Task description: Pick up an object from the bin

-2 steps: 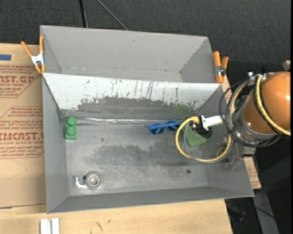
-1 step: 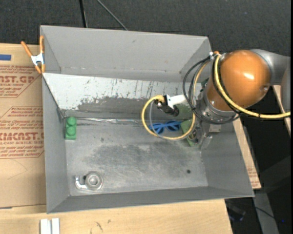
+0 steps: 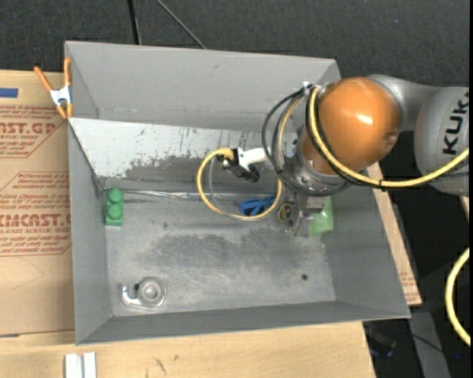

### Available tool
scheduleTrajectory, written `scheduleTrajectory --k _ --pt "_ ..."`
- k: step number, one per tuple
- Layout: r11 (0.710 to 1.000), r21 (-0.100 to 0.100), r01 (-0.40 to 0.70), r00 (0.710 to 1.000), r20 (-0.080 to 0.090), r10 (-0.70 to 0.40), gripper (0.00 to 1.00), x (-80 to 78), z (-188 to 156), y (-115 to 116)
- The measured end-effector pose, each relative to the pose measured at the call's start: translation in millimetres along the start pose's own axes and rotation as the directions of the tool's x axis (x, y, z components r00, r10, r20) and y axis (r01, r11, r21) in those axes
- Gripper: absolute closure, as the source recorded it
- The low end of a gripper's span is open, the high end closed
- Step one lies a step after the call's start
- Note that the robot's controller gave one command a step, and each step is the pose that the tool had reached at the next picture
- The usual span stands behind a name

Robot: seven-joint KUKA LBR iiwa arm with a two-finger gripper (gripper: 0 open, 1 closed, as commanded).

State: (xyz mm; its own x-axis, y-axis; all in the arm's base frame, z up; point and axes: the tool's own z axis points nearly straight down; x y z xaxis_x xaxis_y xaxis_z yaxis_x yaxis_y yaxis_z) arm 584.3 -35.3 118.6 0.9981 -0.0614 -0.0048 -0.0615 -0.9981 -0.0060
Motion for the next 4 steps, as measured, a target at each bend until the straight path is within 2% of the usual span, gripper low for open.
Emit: scheduleTrajectory --k 1,2,3,4 --pt "0.999 -0.004 0.032 0.999 -0.007 -0.032 1.0 -37.2 -99 -16" --pt "1.0 -0.001 0.027 1.0 0.002 -0.027 1.0 -14.3 -51 -61" --pt "0.998 -0.004 0.057 0.998 -0.005 -0.057 1.0 -63.8 -124 -74" --pt "1.0 -0.005 0.026 1.0 -0.004 -0.026 1.0 -99.7 -179 -66"
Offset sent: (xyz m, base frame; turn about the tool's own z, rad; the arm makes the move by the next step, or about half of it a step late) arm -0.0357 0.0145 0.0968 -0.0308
